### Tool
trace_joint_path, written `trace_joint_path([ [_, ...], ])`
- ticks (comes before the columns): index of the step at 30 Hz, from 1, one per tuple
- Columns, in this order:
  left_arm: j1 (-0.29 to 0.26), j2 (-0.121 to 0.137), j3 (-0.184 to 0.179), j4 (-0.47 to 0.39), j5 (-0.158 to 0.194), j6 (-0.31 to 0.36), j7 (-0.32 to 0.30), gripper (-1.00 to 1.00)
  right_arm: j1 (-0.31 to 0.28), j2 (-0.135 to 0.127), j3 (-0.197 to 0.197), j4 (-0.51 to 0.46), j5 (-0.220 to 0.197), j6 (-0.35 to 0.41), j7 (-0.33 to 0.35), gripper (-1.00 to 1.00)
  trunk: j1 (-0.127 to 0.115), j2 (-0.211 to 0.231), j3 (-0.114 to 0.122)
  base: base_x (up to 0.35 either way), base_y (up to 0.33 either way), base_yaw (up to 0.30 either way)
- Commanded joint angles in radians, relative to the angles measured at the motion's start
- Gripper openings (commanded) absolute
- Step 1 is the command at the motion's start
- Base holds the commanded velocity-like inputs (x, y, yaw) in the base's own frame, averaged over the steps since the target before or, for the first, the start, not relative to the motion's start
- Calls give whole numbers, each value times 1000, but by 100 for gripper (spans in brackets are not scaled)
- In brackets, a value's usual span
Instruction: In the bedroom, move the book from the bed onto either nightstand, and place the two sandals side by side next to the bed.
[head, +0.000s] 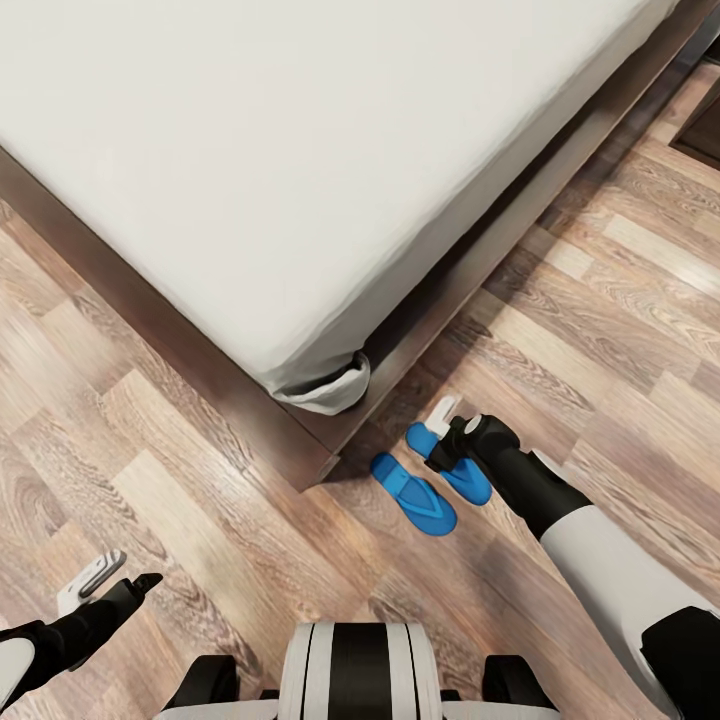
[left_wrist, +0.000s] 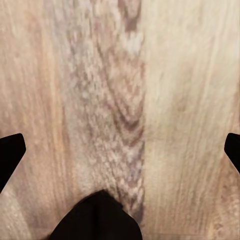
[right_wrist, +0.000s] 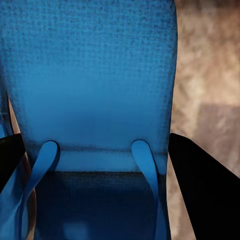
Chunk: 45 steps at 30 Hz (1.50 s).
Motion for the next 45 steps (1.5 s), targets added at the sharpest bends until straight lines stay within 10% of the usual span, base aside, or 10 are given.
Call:
trace_joint_path([
  [1,0,0,1,-2,10,2,9,100,-1,-1,2,-2,10,2,8,-100,0,0,-1,0,0,0],
  [11,0,0,2,-1,10,2,9,100,-1,-1,0,-1,7,2,8,-100,2,-1,-16,0,0,0],
  [12,0,0,2,-1,10,2,9,100,-1,-1,0,-1,7,2,8,100,2,-1,-16,0,0,0],
  [35,0,0,-4,-1,8,-2,11,100,1,-5,-5,-37,4,3,11,100,2,-1,-16,0,0,0],
  [45,0,-2,-13,-1,0,-5,2,100,31,-64,-11,-292,7,55,69,100,1,-1,-12,0,0,0],
])
